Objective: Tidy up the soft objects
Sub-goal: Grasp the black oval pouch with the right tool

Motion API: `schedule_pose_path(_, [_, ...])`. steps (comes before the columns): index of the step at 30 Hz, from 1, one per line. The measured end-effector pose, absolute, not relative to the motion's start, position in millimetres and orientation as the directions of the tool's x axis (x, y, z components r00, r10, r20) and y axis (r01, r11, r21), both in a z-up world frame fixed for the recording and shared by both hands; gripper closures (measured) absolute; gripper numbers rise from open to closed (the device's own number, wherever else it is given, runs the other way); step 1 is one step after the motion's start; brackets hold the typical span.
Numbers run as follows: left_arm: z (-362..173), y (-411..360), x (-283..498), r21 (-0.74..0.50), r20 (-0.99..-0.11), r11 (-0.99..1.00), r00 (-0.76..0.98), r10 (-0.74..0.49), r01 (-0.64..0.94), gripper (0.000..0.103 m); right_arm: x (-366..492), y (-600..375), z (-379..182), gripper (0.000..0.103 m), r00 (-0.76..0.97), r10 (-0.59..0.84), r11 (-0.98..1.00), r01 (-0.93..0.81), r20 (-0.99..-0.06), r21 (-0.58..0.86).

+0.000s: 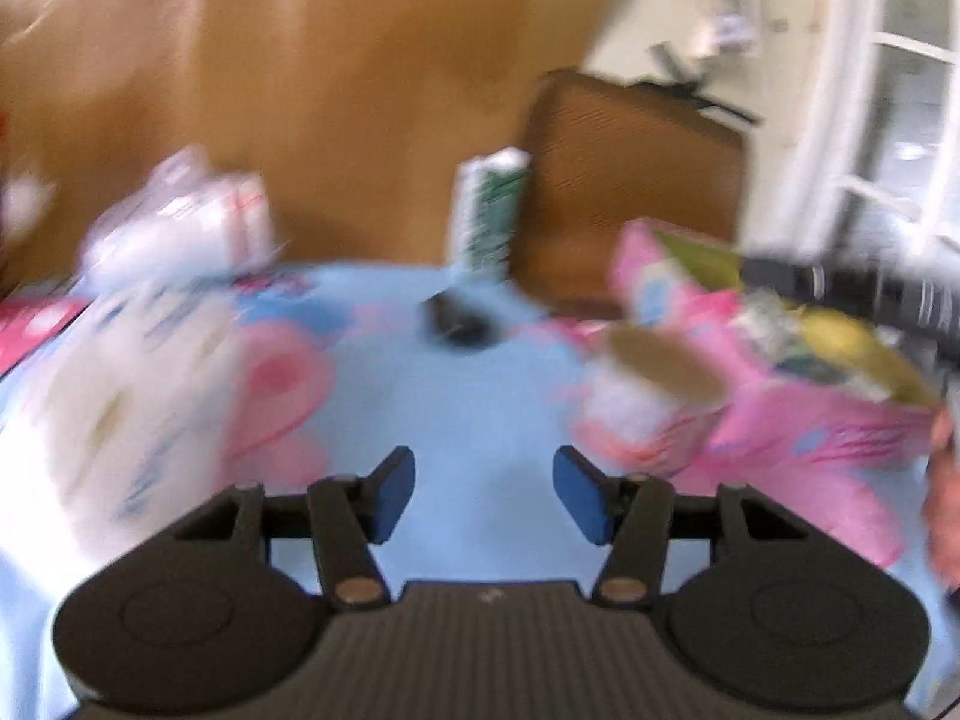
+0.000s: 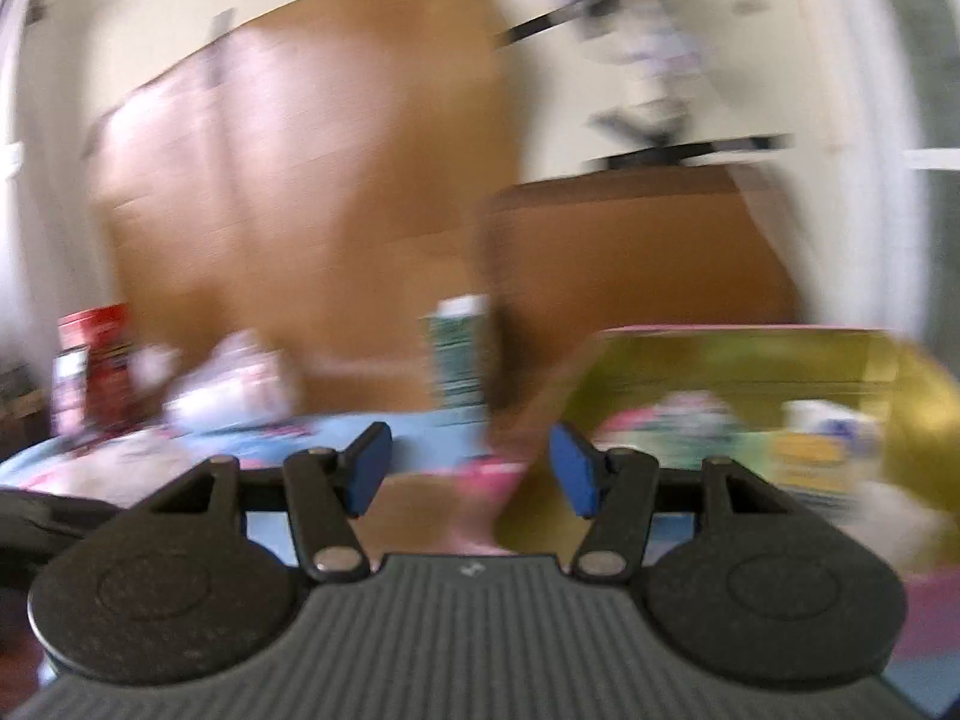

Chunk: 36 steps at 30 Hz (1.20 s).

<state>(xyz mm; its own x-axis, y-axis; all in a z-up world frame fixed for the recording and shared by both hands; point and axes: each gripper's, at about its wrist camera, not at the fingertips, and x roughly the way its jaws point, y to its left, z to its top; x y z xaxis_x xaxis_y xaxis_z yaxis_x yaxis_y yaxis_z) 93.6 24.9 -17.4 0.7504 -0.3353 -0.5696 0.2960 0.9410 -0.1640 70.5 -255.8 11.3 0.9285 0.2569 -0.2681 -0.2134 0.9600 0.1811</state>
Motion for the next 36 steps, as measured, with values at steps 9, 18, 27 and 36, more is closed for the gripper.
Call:
schedule_pose_path(9, [-38.5,60.9,81.9,-0.235,-0.511,0.935,0.785,-0.35,0.265,0.049,234.9,-138.9,5.7,0.042,0.734,0.295,0.955,-0.208,-0.612,0.21])
schedule_pose_path(18, [-37.4,64.9,82.5,-0.303,-0.467,0.914,0.794,-0.39,0.27,0.048,287.9,-108.5,-36.1,0.051,0.625,0.086,0.996,-0.027,-0.776,0.089])
schedule_pose_path(27, [-37.2,93.1,76.0,-0.431,-0.379,0.865,0.818,-0.433,0.258,0.041,229.6,-93.2,-34.3,0.051,0.592,0.242,0.947,-0.316,-0.769,0.055])
schedule_pose_path(36, [-41.0,97.6,83.4,-0.447,-0.406,0.869,0.817,-0.409,0.213,0.041,103.5,-109.0,-40.8,0.051,0.597,0.407,0.78,-0.621,-0.692,-0.078])
